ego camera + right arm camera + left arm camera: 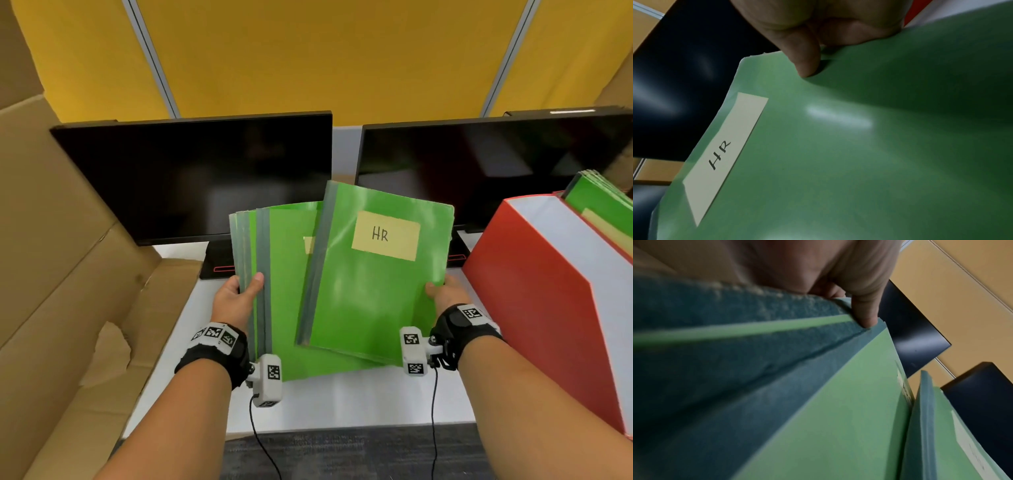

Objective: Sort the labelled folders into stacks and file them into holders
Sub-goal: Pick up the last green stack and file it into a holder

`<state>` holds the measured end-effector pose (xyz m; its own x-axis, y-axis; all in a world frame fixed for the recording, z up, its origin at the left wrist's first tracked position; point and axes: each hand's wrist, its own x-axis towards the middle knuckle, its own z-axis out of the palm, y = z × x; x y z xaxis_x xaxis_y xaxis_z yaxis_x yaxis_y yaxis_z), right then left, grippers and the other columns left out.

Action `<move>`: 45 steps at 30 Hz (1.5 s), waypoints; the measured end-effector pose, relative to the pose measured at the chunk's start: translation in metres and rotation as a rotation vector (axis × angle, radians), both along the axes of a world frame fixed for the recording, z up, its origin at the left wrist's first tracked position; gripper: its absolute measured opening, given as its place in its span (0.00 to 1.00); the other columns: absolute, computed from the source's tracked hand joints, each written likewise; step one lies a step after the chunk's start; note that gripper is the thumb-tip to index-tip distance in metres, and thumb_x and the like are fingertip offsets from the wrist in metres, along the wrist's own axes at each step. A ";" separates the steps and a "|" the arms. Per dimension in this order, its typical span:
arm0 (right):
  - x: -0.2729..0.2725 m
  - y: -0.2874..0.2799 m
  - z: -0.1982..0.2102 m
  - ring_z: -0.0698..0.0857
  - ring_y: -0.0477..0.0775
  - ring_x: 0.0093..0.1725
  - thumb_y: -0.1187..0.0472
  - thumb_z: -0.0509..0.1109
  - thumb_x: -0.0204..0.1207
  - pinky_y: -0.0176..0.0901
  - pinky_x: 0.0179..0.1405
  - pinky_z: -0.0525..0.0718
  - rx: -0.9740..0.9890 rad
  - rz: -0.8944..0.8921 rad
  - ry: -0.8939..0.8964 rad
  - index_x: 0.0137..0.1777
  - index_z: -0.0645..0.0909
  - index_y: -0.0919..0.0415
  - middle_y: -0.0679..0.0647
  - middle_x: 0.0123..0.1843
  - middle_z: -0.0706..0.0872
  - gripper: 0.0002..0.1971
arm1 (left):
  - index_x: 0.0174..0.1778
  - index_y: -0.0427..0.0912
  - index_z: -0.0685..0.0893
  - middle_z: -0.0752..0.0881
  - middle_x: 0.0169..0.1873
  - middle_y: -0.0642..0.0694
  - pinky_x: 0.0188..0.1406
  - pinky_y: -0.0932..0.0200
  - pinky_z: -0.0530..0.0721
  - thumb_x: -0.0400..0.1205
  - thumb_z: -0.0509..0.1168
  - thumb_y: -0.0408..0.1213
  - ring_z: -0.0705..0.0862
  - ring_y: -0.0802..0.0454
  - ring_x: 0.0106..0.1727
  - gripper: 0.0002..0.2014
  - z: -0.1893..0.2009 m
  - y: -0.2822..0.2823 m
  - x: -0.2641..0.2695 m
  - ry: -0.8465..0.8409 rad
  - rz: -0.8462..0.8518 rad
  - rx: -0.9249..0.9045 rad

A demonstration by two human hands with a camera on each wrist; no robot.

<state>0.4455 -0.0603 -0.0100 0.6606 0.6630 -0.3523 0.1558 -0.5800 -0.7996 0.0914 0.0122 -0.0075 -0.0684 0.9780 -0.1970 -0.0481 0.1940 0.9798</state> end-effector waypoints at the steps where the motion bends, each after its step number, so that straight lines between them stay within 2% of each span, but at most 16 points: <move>1: 0.003 -0.002 -0.001 0.84 0.67 0.56 0.65 0.65 0.80 0.55 0.58 0.81 -0.006 0.006 -0.014 0.67 0.76 0.65 0.66 0.60 0.83 0.16 | 0.50 0.47 0.87 0.90 0.51 0.45 0.59 0.51 0.83 0.81 0.69 0.41 0.88 0.48 0.54 0.05 0.001 0.000 -0.002 -0.002 0.008 0.001; 6: -0.001 -0.006 -0.004 0.83 0.61 0.50 0.68 0.65 0.79 0.50 0.52 0.82 0.002 0.056 -0.029 0.66 0.77 0.65 0.66 0.57 0.84 0.15 | 0.50 0.49 0.85 0.89 0.49 0.48 0.47 0.58 0.78 0.82 0.67 0.42 0.85 0.55 0.49 0.04 0.007 -0.004 -0.002 0.000 0.012 0.003; 9: -0.009 -0.004 -0.003 0.81 0.58 0.47 0.69 0.66 0.79 0.42 0.43 0.79 0.024 0.089 -0.008 0.64 0.78 0.66 0.64 0.54 0.84 0.14 | 0.51 0.49 0.86 0.91 0.50 0.46 0.58 0.47 0.83 0.82 0.67 0.43 0.88 0.48 0.53 0.05 0.007 -0.006 0.004 0.002 -0.012 -0.011; 11: -0.013 -0.002 -0.004 0.81 0.58 0.47 0.68 0.66 0.79 0.43 0.45 0.78 0.031 0.117 -0.001 0.63 0.79 0.66 0.66 0.56 0.85 0.14 | 0.52 0.47 0.86 0.90 0.51 0.43 0.62 0.40 0.83 0.82 0.67 0.41 0.88 0.44 0.55 0.06 0.008 -0.006 0.008 -0.037 -0.025 -0.029; 15: -0.026 0.000 -0.004 0.85 0.63 0.48 0.67 0.67 0.78 0.54 0.52 0.85 0.083 0.135 0.061 0.63 0.78 0.63 0.64 0.53 0.86 0.14 | 0.55 0.46 0.85 0.90 0.53 0.42 0.65 0.41 0.81 0.83 0.66 0.38 0.87 0.45 0.56 0.07 0.014 -0.009 0.017 -0.077 -0.053 -0.033; 18: -0.039 0.001 0.000 0.85 0.60 0.39 0.69 0.67 0.78 0.52 0.41 0.86 0.165 0.113 0.133 0.64 0.74 0.61 0.62 0.49 0.85 0.16 | 0.60 0.43 0.84 0.89 0.56 0.40 0.66 0.40 0.81 0.84 0.65 0.40 0.86 0.41 0.60 0.11 0.018 -0.011 0.024 -0.087 -0.089 -0.020; 19: -0.042 0.001 0.002 0.85 0.59 0.40 0.71 0.67 0.77 0.52 0.43 0.86 0.204 0.122 0.170 0.65 0.72 0.59 0.61 0.50 0.86 0.18 | 0.60 0.43 0.83 0.89 0.55 0.41 0.65 0.40 0.81 0.83 0.66 0.40 0.86 0.40 0.60 0.11 0.020 -0.012 0.026 -0.067 -0.109 -0.004; 22: -0.046 0.006 0.010 0.86 0.59 0.57 0.76 0.66 0.75 0.59 0.63 0.81 0.301 0.176 0.182 0.69 0.71 0.55 0.56 0.59 0.86 0.25 | 0.61 0.45 0.78 0.88 0.51 0.45 0.64 0.41 0.82 0.80 0.70 0.32 0.86 0.47 0.52 0.15 0.025 -0.011 0.028 0.083 -0.183 0.074; 24: -0.046 0.010 0.014 0.86 0.57 0.58 0.76 0.66 0.74 0.61 0.64 0.81 0.334 0.214 0.157 0.63 0.77 0.48 0.53 0.58 0.88 0.24 | 0.65 0.45 0.70 0.85 0.53 0.43 0.62 0.41 0.83 0.78 0.70 0.28 0.84 0.48 0.51 0.23 0.028 -0.011 0.029 0.160 -0.205 0.129; 26: -0.047 0.011 0.020 0.87 0.57 0.57 0.75 0.66 0.74 0.62 0.62 0.82 0.374 0.239 0.145 0.54 0.79 0.42 0.51 0.56 0.89 0.23 | 0.71 0.48 0.61 0.81 0.57 0.43 0.62 0.47 0.82 0.79 0.68 0.24 0.82 0.51 0.54 0.31 0.033 -0.010 0.032 0.214 -0.163 0.188; 29: -0.049 0.009 0.028 0.86 0.55 0.56 0.73 0.66 0.75 0.61 0.61 0.83 0.425 0.240 0.113 0.50 0.78 0.36 0.49 0.54 0.88 0.24 | 0.78 0.54 0.54 0.80 0.64 0.50 0.63 0.55 0.78 0.79 0.66 0.20 0.81 0.57 0.59 0.40 0.039 -0.008 0.037 0.159 -0.131 0.224; 32: -0.051 0.002 0.035 0.86 0.55 0.56 0.76 0.65 0.76 0.55 0.58 0.84 0.466 0.246 0.156 0.55 0.77 0.43 0.49 0.54 0.87 0.23 | 0.76 0.50 0.62 0.82 0.59 0.54 0.63 0.53 0.80 0.77 0.66 0.17 0.82 0.61 0.57 0.36 0.041 -0.008 0.039 0.071 -0.153 0.195; 34: -0.055 -0.003 0.035 0.85 0.55 0.55 0.81 0.64 0.74 0.50 0.56 0.84 0.484 0.234 0.255 0.64 0.74 0.53 0.51 0.54 0.87 0.25 | 0.67 0.53 0.71 0.86 0.55 0.52 0.62 0.46 0.82 0.75 0.66 0.15 0.85 0.55 0.56 0.32 0.035 -0.009 0.038 0.033 -0.164 0.160; 36: -0.057 -0.006 0.028 0.85 0.55 0.56 0.84 0.63 0.71 0.53 0.60 0.82 0.457 0.243 0.293 0.69 0.73 0.57 0.53 0.56 0.86 0.30 | 0.59 0.59 0.75 0.87 0.53 0.52 0.64 0.41 0.82 0.75 0.66 0.14 0.86 0.51 0.57 0.32 0.024 -0.012 0.037 0.058 -0.169 0.117; 39: -0.056 -0.007 0.014 0.84 0.54 0.61 0.78 0.68 0.72 0.59 0.68 0.78 0.345 0.337 0.188 0.69 0.75 0.53 0.50 0.60 0.87 0.28 | 0.66 0.55 0.75 0.87 0.57 0.52 0.69 0.39 0.78 0.77 0.65 0.17 0.84 0.49 0.61 0.30 0.008 -0.015 0.034 0.089 -0.191 0.063; 45: -0.053 -0.003 0.024 0.84 0.54 0.62 0.75 0.68 0.72 0.57 0.69 0.77 0.356 0.325 0.145 0.63 0.78 0.47 0.49 0.60 0.87 0.25 | 0.68 0.51 0.75 0.87 0.58 0.50 0.69 0.42 0.78 0.78 0.64 0.19 0.84 0.47 0.62 0.27 0.003 -0.003 0.037 0.093 -0.175 0.081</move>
